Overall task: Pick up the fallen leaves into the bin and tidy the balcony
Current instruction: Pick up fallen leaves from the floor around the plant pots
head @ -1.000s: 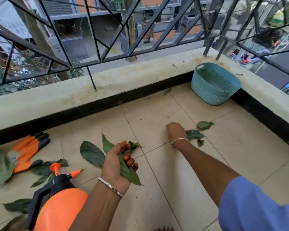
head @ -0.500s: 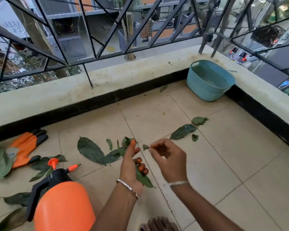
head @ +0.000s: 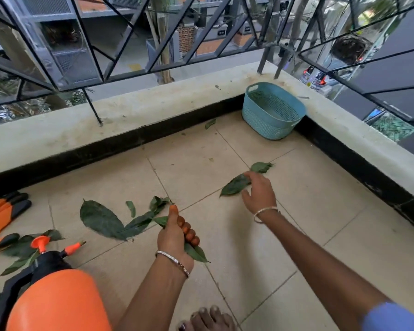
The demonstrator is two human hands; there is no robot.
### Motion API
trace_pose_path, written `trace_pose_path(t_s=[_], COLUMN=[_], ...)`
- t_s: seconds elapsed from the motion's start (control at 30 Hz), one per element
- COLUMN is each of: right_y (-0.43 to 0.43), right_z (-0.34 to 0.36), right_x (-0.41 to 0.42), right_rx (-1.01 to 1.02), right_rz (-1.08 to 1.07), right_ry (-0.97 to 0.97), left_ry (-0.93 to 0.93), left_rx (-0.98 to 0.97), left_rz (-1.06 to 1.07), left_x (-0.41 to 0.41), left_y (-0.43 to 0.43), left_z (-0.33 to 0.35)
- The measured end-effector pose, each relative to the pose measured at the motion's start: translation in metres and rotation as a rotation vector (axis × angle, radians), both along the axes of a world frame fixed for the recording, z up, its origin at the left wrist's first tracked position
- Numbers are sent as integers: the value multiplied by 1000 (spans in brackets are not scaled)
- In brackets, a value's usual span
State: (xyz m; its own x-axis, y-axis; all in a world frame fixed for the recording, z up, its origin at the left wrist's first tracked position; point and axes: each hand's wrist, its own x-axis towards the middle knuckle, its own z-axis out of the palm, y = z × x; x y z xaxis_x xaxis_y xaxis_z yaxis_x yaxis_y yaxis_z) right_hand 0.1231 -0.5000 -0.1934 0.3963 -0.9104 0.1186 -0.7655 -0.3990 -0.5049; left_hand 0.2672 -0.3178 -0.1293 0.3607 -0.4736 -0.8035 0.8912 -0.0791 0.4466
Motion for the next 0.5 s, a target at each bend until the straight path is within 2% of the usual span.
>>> trace_pose_path(t_s=[0.13, 0.2, 0.4, 0.5], right_y=[-47, -53, -35, -3], right_z=[-18, -24, -31, -10], right_x=[0, 2, 4, 10], right_rx=[103, 77, -32, -135], right_rz=[115, 130, 104, 14], right_ry=[439, 505, 375, -3], left_ry=[46, 49, -25, -143], left_rx=[-22, -38, -79, -100], left_rz=[-16, -14, -32, -58], left_x=[4, 6, 1, -6], left_y=[4, 4, 2, 4], left_z=[4, 7, 3, 0])
